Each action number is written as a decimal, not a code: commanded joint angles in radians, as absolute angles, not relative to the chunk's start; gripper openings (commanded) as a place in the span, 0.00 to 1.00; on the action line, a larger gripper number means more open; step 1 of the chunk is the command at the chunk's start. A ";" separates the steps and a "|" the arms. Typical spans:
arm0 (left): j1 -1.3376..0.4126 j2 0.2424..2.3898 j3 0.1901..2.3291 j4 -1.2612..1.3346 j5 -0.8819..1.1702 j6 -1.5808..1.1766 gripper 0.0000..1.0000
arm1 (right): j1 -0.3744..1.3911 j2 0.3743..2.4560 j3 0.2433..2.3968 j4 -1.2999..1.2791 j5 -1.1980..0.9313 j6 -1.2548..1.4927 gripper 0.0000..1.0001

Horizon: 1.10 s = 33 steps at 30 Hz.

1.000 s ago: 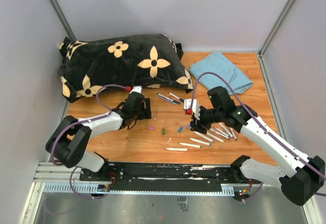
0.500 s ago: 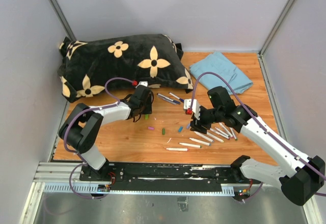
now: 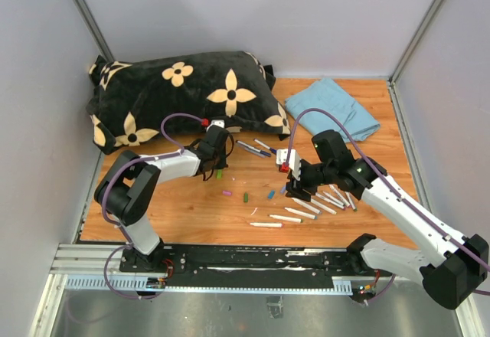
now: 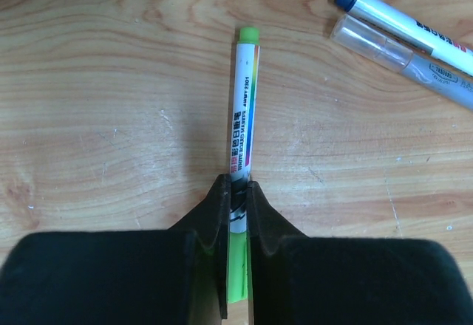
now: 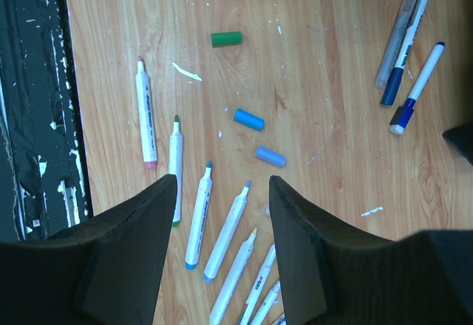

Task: Open the pen caps
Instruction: Pick up the pen from the center of the board.

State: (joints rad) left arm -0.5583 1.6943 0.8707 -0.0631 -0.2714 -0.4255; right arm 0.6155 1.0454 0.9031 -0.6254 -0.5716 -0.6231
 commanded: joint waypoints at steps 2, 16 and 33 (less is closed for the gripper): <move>-0.552 1.673 0.863 -0.116 -0.284 -0.398 0.01 | 0.591 1.042 0.886 -0.623 -0.602 -0.625 0.54; -0.552 1.442 0.755 -0.030 -0.247 -0.361 0.00 | 0.592 0.954 0.890 -0.615 -0.772 -0.649 0.61; -0.552 1.208 0.632 0.110 0.205 -0.442 0.00 | 0.600 0.904 0.853 -0.595 -0.960 -1.403 0.98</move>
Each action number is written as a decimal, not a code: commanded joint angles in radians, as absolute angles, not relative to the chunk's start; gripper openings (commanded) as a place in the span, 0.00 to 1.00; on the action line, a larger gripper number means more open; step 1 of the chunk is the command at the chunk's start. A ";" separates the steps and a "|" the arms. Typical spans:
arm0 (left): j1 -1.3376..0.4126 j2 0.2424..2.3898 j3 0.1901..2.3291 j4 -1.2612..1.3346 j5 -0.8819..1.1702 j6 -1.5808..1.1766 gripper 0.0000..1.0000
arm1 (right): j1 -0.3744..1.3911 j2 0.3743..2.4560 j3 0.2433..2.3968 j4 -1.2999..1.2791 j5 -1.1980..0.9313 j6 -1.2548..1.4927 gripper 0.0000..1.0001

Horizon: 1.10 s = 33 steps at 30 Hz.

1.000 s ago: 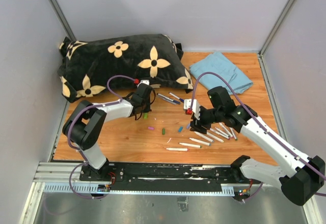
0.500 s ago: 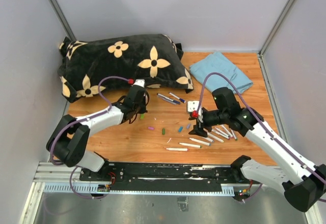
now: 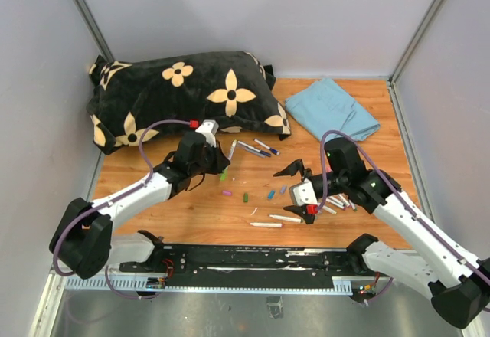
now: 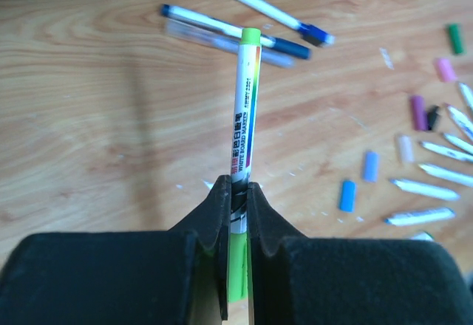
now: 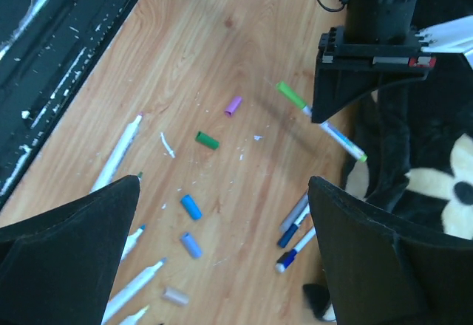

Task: Open the pen caps
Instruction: Pick up the pen from the center of the board.

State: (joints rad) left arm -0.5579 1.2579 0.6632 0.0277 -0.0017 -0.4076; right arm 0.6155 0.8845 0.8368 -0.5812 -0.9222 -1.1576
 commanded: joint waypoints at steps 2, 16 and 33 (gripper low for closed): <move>-0.552 1.198 0.617 0.140 0.322 -0.457 0.00 | 0.611 0.922 0.854 -0.595 -0.908 -1.474 0.98; -0.695 1.317 0.638 0.206 0.578 -0.467 0.00 | 0.826 1.074 0.869 -0.500 -0.420 -1.625 0.77; -0.742 1.339 0.659 0.218 0.655 -0.462 0.00 | 0.913 1.192 0.821 -0.429 -0.268 -1.649 0.47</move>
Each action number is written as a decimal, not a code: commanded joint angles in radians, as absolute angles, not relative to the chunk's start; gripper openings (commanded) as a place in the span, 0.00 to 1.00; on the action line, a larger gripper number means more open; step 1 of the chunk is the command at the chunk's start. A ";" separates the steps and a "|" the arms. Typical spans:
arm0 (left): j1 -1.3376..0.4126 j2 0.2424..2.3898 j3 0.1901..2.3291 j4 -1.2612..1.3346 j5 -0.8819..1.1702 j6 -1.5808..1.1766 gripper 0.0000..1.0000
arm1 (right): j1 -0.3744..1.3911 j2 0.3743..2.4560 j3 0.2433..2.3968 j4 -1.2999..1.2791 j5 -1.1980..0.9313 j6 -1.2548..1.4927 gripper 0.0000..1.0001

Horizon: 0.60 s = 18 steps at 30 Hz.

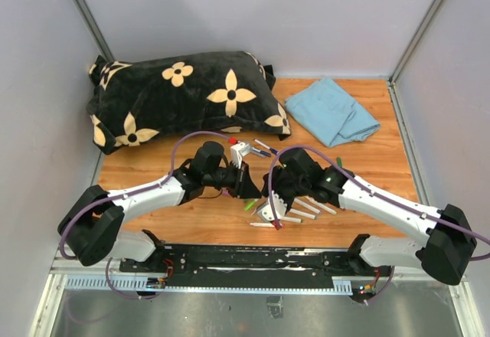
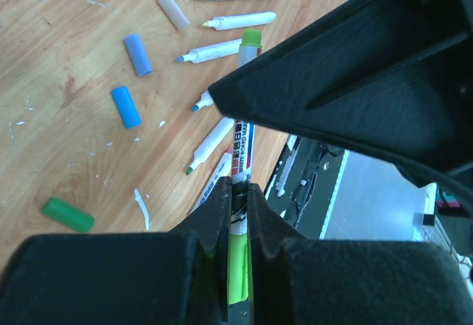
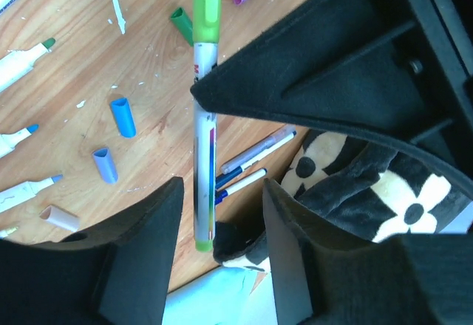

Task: Open the pen caps
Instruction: Pick up the pen from the center of the board.

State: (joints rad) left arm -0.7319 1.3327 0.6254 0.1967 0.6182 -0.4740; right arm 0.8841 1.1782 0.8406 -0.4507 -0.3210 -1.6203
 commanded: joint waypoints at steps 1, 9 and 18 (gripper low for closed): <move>-0.742 1.338 0.661 0.218 0.655 -0.464 0.00 | 0.917 1.195 0.816 -0.428 -0.261 -1.648 0.39; -0.743 1.312 0.659 0.239 0.661 -0.482 0.01 | 0.928 1.167 0.782 -0.428 -0.284 -1.608 0.06; -0.742 1.120 0.549 0.358 0.560 -0.548 0.66 | 0.886 1.000 0.731 -0.434 -0.338 -1.334 0.01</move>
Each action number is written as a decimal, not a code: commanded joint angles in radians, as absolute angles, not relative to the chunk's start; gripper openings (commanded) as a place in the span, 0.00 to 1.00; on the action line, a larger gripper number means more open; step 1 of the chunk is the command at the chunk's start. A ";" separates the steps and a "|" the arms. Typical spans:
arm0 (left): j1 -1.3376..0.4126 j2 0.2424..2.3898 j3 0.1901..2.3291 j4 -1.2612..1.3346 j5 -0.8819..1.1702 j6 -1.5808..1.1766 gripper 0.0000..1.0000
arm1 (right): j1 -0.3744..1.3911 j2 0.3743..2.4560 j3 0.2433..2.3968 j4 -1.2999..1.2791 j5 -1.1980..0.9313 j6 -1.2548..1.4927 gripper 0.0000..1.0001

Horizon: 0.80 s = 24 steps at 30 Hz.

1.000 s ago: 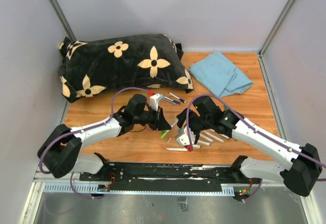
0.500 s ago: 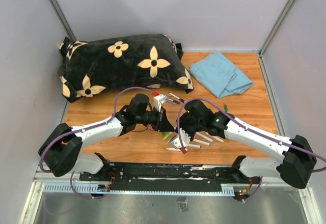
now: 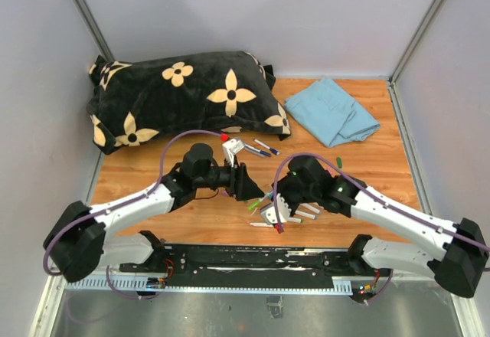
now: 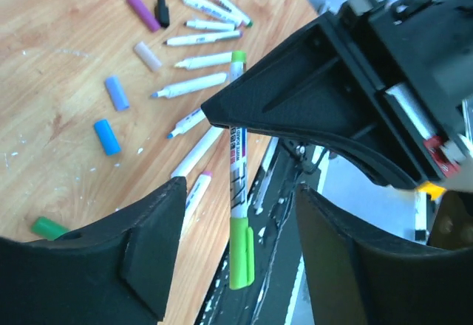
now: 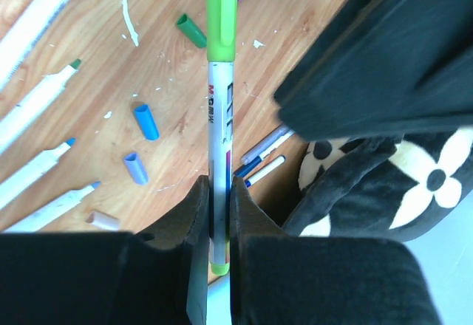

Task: Open the pen caps
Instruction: Pick up the pen from the center of the board.

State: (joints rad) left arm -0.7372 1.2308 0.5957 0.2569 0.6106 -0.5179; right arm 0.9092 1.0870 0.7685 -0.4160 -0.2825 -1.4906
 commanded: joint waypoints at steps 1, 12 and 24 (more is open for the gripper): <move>-0.742 1.087 0.539 0.370 0.537 -0.550 0.67 | 0.868 0.974 0.727 -0.446 -0.357 -1.298 0.01; -0.742 0.631 0.174 0.849 0.298 -0.687 0.99 | 0.701 0.955 0.906 -0.722 -0.590 -0.904 0.01; -0.787 0.588 0.091 1.080 0.179 -0.763 0.98 | 0.393 1.156 1.098 -0.903 -1.195 -0.613 0.01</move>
